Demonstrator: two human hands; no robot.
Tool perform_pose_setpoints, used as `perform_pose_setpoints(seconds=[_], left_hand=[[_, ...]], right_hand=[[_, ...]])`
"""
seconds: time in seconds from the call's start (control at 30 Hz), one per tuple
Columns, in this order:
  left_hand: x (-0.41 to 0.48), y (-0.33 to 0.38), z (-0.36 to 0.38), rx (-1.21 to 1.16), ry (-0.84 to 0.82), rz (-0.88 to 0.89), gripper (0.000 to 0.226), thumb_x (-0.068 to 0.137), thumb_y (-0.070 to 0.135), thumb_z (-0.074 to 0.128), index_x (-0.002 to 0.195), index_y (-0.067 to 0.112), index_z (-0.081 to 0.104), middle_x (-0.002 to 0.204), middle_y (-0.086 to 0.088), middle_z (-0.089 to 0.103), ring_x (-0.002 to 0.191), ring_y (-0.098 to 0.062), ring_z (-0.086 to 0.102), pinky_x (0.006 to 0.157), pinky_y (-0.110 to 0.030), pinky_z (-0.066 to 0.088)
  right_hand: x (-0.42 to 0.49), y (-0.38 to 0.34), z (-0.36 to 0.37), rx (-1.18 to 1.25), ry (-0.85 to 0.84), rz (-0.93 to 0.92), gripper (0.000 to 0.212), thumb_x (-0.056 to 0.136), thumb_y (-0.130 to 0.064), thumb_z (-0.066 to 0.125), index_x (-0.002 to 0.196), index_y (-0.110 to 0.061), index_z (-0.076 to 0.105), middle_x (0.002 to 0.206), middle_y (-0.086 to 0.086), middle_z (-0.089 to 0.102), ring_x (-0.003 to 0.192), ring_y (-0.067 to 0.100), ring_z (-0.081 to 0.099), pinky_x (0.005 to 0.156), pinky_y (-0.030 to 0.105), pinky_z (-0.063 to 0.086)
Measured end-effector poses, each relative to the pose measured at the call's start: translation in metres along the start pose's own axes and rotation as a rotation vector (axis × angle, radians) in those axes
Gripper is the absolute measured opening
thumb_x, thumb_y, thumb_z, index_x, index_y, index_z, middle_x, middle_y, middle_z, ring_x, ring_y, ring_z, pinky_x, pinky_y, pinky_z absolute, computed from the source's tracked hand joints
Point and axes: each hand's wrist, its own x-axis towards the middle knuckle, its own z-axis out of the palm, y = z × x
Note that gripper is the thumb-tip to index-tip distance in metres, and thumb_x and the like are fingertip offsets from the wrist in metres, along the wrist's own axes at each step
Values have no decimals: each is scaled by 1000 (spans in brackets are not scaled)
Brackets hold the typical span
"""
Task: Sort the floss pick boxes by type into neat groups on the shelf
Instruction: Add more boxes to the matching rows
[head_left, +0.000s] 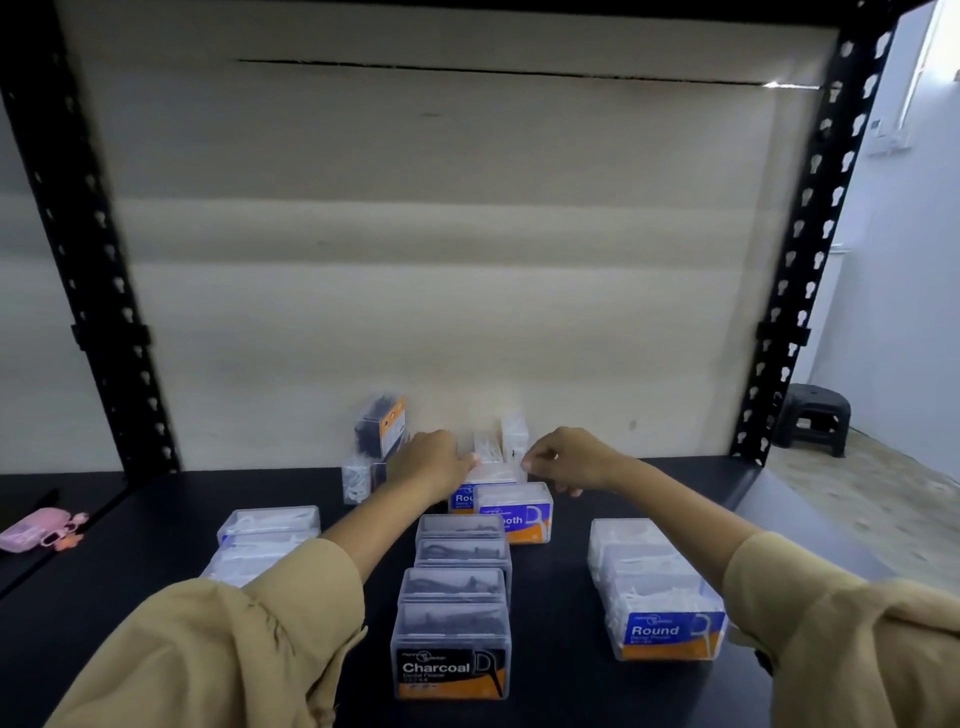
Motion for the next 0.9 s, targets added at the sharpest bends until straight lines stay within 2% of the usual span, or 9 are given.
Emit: perform_pose_setpoints(seconds=[0.03, 0.1, 0.17, 0.27, 0.33, 0.43, 0.63, 0.77, 0.9], left_hand=[[-3, 2, -3, -16, 39, 64, 29, 88, 42, 52, 100, 18, 63, 103, -1, 67, 94, -21, 61, 73, -31, 46], [-8, 6, -9, -84, -23, 244, 22, 86, 37, 57, 102, 25, 65, 105, 4, 66, 95, -16, 60, 80, -33, 50], [-15, 12, -13, -88, -159, 375, 24, 84, 35, 62, 105, 27, 68, 107, 5, 67, 95, -13, 58, 84, -33, 50], [-17, 15, -10, -57, -254, 453, 29, 82, 31, 67, 110, 24, 69, 113, 2, 65, 90, -8, 52, 77, -23, 41], [-17, 13, -8, -31, -268, 467, 30, 82, 28, 68, 112, 23, 69, 117, 1, 63, 92, -8, 50, 78, -24, 42], [-14, 9, -9, -8, -258, 459, 27, 82, 24, 68, 109, 23, 71, 119, -1, 63, 101, -14, 55, 86, -31, 48], [-15, 0, -17, -17, -222, 453, 20, 83, 17, 67, 102, 19, 74, 104, -1, 68, 80, -5, 50, 74, -19, 39], [-15, -11, -22, -16, -223, 425, 19, 82, 18, 69, 101, 19, 74, 85, 8, 58, 80, -5, 51, 75, -19, 39], [-16, -20, -27, -7, -213, 406, 19, 83, 18, 68, 101, 18, 74, 82, 12, 55, 79, -4, 49, 66, -10, 36]], right_hand=[[3, 0, 0, -48, 69, -32, 24, 92, -21, 52, 110, -12, 66, 104, 5, 66, 70, 15, 56, 62, 20, 46], [9, -4, 3, -134, 128, -106, 26, 90, -12, 52, 110, -16, 67, 113, 6, 65, 91, 19, 58, 78, 22, 43], [15, -10, 8, -175, 87, -159, 31, 88, -6, 51, 112, -17, 67, 118, 7, 64, 105, 21, 56, 85, 24, 42], [20, -18, 16, -252, 17, -181, 30, 88, -10, 54, 113, -16, 67, 121, 9, 62, 111, 27, 55, 91, 34, 46], [22, -19, 17, -272, 8, -181, 27, 89, -16, 56, 113, -17, 68, 119, 10, 62, 109, 27, 56, 92, 37, 47], [24, -13, 14, -286, -11, -166, 28, 90, -18, 56, 116, -20, 66, 120, 8, 61, 110, 25, 55, 92, 33, 45], [18, 5, 3, -263, 3, -116, 29, 87, -11, 60, 114, -19, 68, 119, 7, 61, 110, 24, 54, 95, 31, 43], [6, 21, -7, -244, 2, -81, 28, 87, -13, 60, 114, -18, 68, 120, 6, 61, 110, 22, 54, 93, 29, 42], [-4, 35, -14, -242, 7, -52, 28, 88, -14, 61, 114, -18, 68, 118, 6, 61, 109, 21, 54, 92, 27, 41]])
